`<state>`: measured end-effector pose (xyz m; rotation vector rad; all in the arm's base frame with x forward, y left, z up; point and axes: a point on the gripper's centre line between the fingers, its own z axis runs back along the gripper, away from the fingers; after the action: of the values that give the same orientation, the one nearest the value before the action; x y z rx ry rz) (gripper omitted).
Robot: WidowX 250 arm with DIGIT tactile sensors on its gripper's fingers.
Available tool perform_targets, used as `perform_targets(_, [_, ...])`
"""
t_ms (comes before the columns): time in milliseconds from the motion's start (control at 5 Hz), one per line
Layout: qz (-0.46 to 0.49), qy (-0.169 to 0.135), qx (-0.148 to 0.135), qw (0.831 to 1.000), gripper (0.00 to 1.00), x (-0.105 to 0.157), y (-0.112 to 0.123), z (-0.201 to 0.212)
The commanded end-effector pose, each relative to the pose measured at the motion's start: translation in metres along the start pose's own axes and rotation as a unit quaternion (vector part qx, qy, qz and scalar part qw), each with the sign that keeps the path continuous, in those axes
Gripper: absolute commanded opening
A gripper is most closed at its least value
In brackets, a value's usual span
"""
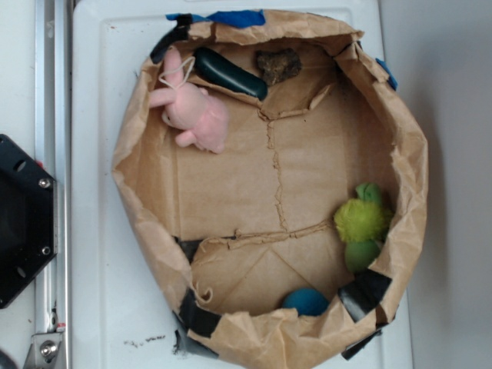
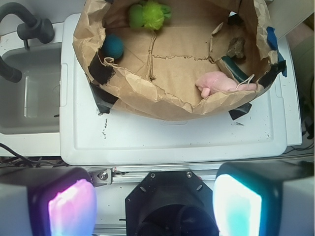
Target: Grab the blue ball.
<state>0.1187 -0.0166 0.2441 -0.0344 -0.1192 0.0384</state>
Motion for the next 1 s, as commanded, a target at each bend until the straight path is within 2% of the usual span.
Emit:
perform_targets(0, [0.0,0.0,0.0,1.0,1.0,0.0,0.0,0.0])
perform_targets(200, [0.04,0.003,-0.048,0.998,1.0,0.029,0.002,-0.013])
perform_targets(600, [0.1,0.003,-0.048,0.994,1.0,0.062,0.012,-0.03])
perform_targets(800, [0.095,0.008,-0.046,0.994,1.0,0.075,0.012,-0.04])
